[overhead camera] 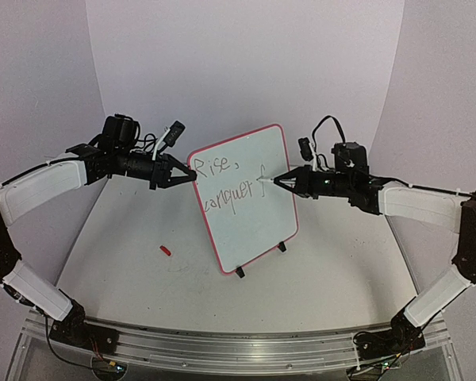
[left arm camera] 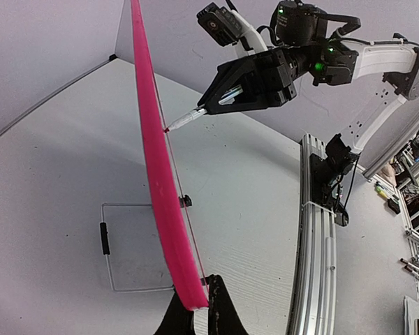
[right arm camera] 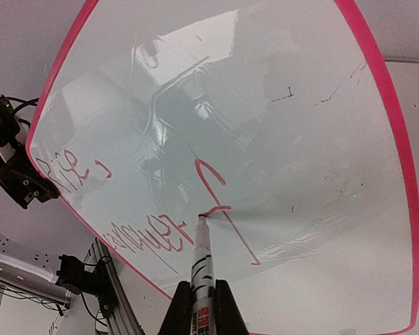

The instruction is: Write a sentence on the whiteboard

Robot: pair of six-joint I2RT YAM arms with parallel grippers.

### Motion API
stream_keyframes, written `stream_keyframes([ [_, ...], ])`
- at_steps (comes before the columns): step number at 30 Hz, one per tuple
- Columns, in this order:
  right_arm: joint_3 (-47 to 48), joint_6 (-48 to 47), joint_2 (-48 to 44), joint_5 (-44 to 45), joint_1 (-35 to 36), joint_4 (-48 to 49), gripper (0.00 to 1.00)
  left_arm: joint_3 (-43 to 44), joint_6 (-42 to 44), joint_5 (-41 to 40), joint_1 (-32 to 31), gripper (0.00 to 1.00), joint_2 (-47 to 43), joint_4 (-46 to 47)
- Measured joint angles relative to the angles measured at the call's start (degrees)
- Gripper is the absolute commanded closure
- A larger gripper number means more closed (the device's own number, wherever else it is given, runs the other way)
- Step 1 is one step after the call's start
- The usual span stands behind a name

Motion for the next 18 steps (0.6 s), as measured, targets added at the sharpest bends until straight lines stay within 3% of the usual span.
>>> stream_keyframes([
  [10, -4.41, 0.04, -8.32, 2.27, -0.2, 0.18, 1.0, 0.0, 0.2, 0.35, -0.13, 1.0, -0.02, 0.05],
  [18, -4.91, -0.54, -7.15, 4.76, -0.36, -1.01, 1.0, 0.0, 0.2, 0.35, -0.17, 1.0, -0.02, 0.07],
])
